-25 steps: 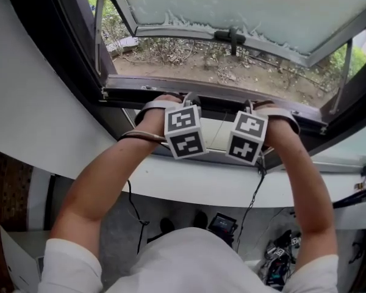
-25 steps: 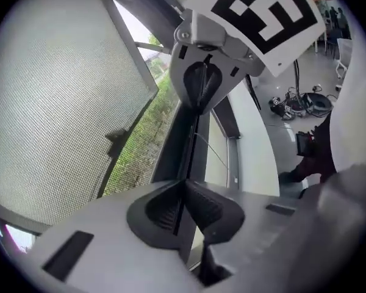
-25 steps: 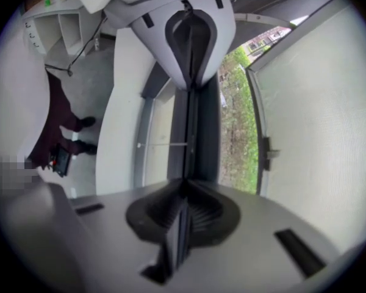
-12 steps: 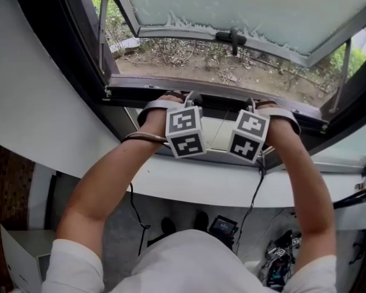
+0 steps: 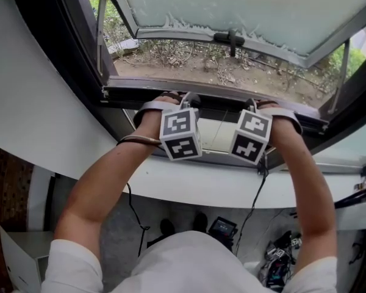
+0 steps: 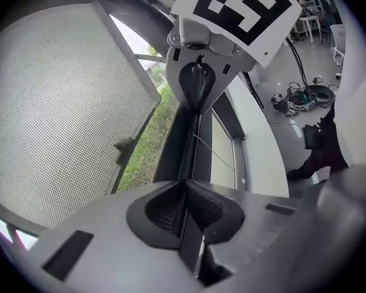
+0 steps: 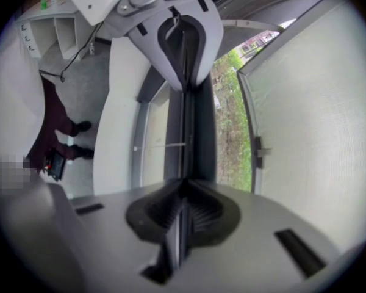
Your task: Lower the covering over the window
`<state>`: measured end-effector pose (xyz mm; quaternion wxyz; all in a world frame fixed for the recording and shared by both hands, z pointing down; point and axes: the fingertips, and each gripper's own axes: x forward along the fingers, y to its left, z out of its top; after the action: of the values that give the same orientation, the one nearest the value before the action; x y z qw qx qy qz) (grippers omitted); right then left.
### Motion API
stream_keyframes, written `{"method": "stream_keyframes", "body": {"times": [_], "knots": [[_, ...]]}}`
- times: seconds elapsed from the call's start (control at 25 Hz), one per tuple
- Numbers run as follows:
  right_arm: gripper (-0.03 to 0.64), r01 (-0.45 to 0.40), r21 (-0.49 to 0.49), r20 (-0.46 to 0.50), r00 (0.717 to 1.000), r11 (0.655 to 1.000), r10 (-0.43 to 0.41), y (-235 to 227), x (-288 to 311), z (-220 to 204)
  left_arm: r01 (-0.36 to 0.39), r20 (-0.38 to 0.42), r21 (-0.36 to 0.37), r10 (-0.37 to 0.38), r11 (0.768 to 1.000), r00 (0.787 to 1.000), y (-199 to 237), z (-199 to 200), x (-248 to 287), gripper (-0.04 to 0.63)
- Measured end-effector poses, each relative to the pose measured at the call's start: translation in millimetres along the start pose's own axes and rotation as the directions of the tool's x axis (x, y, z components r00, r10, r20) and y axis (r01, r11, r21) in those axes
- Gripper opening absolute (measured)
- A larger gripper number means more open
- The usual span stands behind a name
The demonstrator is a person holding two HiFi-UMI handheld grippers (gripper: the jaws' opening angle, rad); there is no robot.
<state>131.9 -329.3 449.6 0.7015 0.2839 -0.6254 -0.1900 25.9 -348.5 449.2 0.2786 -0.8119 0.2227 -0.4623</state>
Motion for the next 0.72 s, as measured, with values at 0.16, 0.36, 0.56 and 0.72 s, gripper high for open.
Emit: {"method": "stream_keyframes", "body": {"times": [0.16, 0.36, 0.56, 0.72], "knots": [[0.035, -0.018, -0.045, -0.057, 0.998, 0.999, 0.016, 6, 8, 0, 0.025, -0.026, 0.01, -0.025, 1.0, 0.999, -9, -3, 7, 0.044], [0.035, -0.061, -0.068, -0.086, 0.995, 0.996, 0.055, 11, 14, -1, 0.033, -0.02, -0.011, -0.033, 0.999, 0.999, -14, -5, 14, 0.048], [0.035, -0.046, -0.073, -0.068, 0.997, 0.996, 0.041, 12, 17, 2, 0.057, -0.021, -0.045, -0.058, 0.997, 0.998, -16, -7, 15, 0.048], [0.035, -0.034, -0.065, -0.058, 0.998, 0.997, 0.03, 12, 17, 1, 0.045, -0.013, -0.059, -0.045, 0.997, 0.999, -15, -7, 15, 0.048]]}}
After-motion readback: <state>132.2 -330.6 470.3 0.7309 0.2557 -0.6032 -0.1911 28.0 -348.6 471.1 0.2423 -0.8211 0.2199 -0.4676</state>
